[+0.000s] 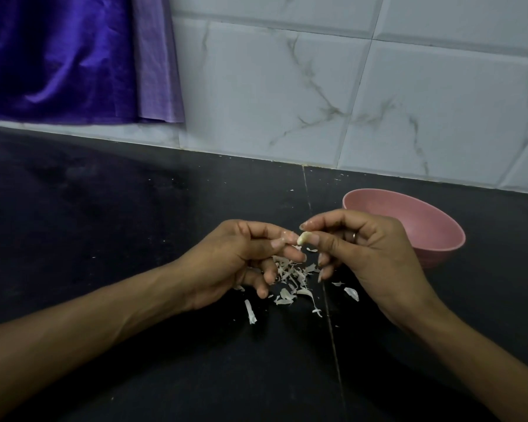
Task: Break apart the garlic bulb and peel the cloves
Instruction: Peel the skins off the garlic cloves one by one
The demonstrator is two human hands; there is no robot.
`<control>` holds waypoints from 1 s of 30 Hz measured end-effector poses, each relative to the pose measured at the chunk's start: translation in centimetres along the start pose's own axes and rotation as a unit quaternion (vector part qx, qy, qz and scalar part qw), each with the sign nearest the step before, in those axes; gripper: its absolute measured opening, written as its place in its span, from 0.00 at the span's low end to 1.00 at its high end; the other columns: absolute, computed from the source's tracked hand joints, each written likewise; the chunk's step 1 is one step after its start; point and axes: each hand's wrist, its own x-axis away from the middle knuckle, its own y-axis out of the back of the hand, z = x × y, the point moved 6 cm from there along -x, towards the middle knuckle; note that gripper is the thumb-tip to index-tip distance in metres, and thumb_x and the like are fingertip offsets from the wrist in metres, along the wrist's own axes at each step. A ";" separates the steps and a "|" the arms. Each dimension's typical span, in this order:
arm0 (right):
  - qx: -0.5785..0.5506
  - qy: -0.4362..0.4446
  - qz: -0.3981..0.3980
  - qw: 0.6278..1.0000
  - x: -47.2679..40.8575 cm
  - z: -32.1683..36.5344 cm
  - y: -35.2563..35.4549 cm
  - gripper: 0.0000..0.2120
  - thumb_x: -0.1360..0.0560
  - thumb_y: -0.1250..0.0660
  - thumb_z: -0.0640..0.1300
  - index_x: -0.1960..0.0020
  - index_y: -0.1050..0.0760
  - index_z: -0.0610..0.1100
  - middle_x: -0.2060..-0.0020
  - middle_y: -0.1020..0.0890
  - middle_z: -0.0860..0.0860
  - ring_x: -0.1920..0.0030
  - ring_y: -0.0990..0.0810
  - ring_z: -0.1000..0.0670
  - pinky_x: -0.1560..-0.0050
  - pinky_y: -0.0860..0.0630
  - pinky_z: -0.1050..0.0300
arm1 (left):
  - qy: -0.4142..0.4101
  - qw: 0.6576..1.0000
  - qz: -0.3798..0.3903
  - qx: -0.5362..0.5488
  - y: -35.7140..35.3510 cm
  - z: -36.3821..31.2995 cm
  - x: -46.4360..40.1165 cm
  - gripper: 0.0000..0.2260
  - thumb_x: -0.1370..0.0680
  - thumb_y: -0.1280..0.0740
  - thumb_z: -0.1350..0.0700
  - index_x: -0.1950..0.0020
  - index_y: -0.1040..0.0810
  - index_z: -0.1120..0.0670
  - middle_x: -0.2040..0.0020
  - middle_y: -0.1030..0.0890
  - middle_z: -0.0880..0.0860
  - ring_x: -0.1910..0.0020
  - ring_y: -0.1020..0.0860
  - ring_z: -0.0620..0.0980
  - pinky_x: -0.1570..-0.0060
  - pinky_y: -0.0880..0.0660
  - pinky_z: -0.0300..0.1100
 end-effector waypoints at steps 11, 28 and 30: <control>0.008 -0.005 -0.011 1.000 0.1 -0.1 -0.1 0.07 0.31 0.26 0.33 0.56 0.19 0.41 0.68 0.18 0.47 0.73 0.24 0.53 0.75 0.25 0.62 | -0.086 0.986 -0.003 -0.144 -0.5 -0.7 0.6 0.12 0.29 0.27 0.61 0.45 0.19 0.59 0.57 0.15 0.56 0.73 0.22 0.50 0.76 0.24 0.40; 0.014 0.008 -0.005 1.000 0.3 -0.4 -0.2 0.08 0.26 0.30 0.34 0.49 0.24 0.43 0.57 0.14 0.45 0.71 0.24 0.51 0.74 0.24 0.58 | -0.219 0.910 -0.134 -0.327 0.3 -2.5 1.5 0.11 0.31 0.26 0.49 0.57 0.15 0.55 0.74 0.20 0.46 0.79 0.23 0.44 0.76 0.29 0.33; 0.037 0.022 -0.008 0.999 0.3 -0.1 0.0 0.07 0.25 0.30 0.36 0.48 0.20 0.43 0.58 0.15 0.47 0.70 0.23 0.50 0.73 0.23 0.58 | -0.221 0.910 -0.135 -0.322 0.4 -2.4 1.6 0.12 0.32 0.26 0.48 0.58 0.15 0.55 0.72 0.19 0.48 0.79 0.23 0.45 0.75 0.28 0.34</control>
